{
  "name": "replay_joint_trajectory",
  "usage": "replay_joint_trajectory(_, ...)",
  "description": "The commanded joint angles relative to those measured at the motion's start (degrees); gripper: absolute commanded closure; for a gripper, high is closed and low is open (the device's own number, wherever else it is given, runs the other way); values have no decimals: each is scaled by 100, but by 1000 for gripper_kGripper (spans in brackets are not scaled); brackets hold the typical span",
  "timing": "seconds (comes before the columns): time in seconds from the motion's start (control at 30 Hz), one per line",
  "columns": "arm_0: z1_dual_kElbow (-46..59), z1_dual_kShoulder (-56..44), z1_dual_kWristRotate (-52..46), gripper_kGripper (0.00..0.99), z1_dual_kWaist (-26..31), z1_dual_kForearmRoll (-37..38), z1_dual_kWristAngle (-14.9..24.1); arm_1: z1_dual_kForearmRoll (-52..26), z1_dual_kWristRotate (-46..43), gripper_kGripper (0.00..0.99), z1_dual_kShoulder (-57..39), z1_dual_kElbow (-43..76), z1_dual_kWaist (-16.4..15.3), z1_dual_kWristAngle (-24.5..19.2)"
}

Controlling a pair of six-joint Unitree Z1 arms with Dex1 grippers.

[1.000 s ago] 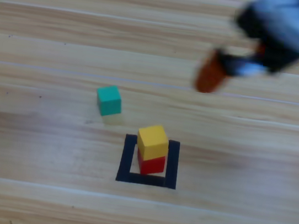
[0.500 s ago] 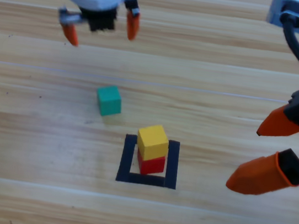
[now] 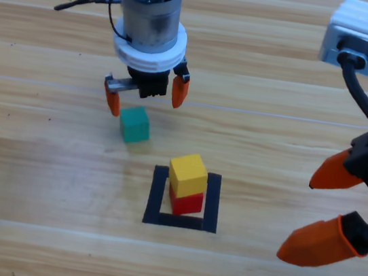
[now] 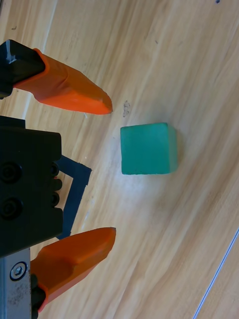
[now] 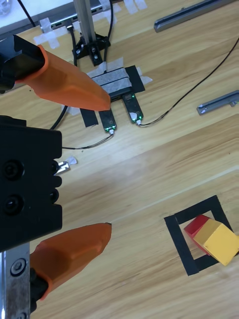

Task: Stack the blocks in the rectangular block: red at the bottom, yellow in the middle, green on top

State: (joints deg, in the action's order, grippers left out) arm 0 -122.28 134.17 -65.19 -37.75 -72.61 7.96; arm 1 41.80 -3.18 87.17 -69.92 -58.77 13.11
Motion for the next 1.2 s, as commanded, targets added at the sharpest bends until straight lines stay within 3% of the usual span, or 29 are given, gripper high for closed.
replay_joint_trajectory(0.03,-76,549,-29,31,338,-25,-163,-119,-33,1,133,171,67,104)
replay_joint_trajectory(0.5,-200,874,94,31,602,28,-321,-137,-16,1,168,198,67,8)
replay_joint_trajectory(0.9,-261,874,33,114,505,46,-409,-137,-33,1,274,198,67,-142)
replay_joint_trajectory(1.2,-208,866,33,116,321,37,-427,-137,-42,1,291,233,67,-159)
